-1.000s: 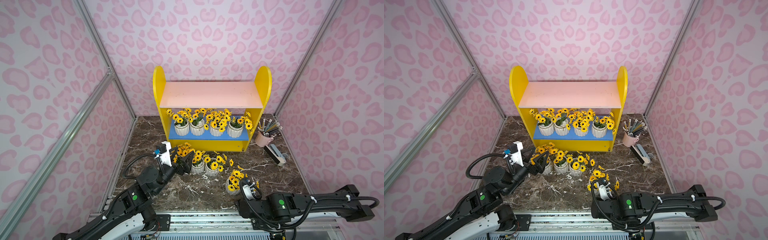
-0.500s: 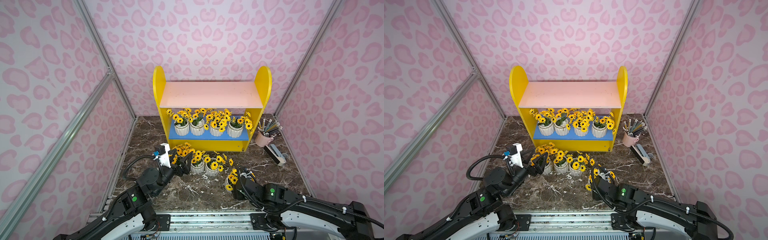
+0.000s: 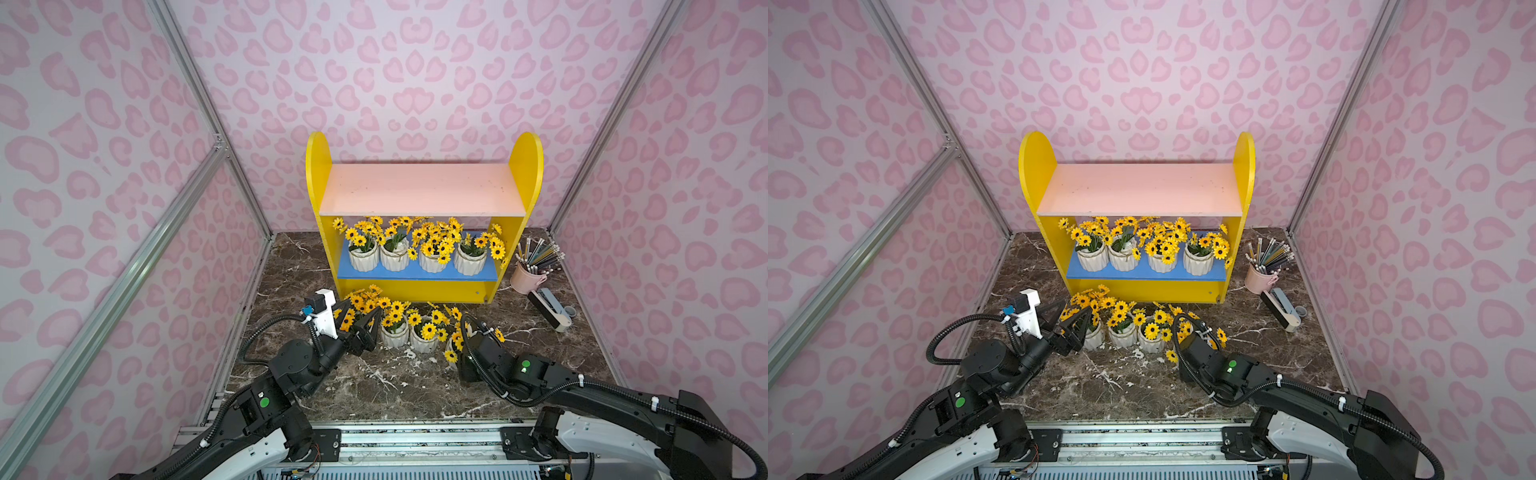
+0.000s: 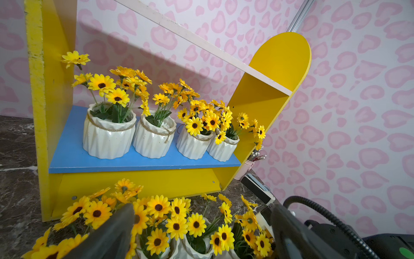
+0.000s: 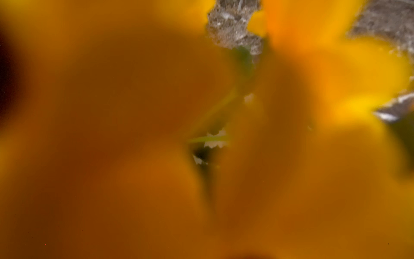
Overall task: Take the sunflower pots off the shelves
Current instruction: Move the sunflower pot to the center of the board.
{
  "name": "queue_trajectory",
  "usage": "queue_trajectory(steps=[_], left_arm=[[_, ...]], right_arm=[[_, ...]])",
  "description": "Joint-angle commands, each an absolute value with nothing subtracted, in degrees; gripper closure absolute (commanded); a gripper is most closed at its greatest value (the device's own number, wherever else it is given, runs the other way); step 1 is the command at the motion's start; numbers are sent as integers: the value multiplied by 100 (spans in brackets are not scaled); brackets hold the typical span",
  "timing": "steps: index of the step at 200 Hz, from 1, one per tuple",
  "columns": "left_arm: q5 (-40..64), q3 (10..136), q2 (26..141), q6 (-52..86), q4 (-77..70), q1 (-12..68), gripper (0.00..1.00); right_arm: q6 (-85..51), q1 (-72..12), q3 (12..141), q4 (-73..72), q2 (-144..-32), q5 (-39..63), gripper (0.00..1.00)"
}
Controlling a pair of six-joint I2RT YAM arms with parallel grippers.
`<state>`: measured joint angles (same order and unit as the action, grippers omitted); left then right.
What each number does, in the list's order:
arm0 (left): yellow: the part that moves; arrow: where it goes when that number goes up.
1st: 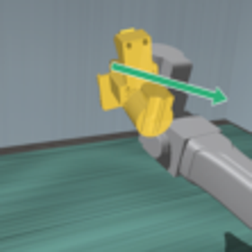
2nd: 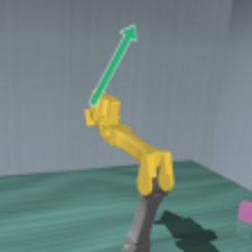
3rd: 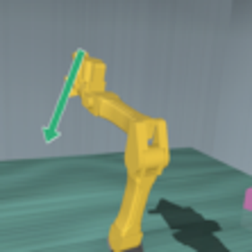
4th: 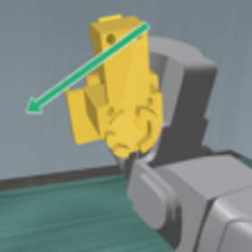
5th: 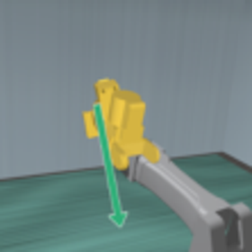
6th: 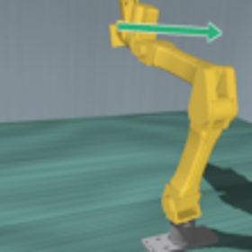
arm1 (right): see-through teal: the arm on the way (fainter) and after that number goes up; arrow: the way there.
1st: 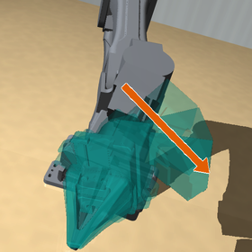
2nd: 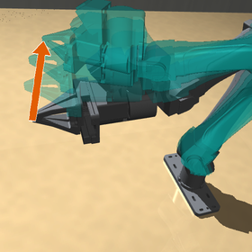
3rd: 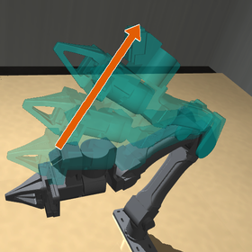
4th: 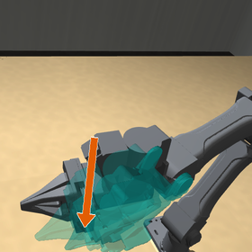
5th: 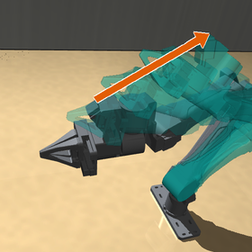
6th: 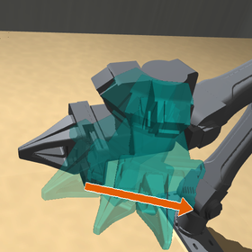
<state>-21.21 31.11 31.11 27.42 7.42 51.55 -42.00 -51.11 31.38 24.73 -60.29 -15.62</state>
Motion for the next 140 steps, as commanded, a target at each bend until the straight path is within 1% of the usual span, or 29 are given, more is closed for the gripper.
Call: queue_trajectory(steps=[1, 39, 55, 103, 140], left_arm=[[-2048, 3126, 3127, 2724, 622, 5150, 3], [-2075, 3117, 3068, 2681, 593, 5150, 3], [-2074, 3176, 3072, 2661, 632, 5150, 3], [-2085, 3296, 3094, 2655, 738, 5150, 3], [-2109, 3475, 3100, 2654, 907, 5150, 2]], right_arm=[[-3752, -4974, 3295, 1802, -6242, -1442, 35], [-3382, -4872, 3769, 1948, -6809, -1365, 35], [-3393, -4872, 3848, 2094, -6848, -1360, 35], [-3595, -4865, 3769, 2597, -6099, -1460, 28], [-3588, -4873, 4087, 3151, -5414, -1198, 26]])
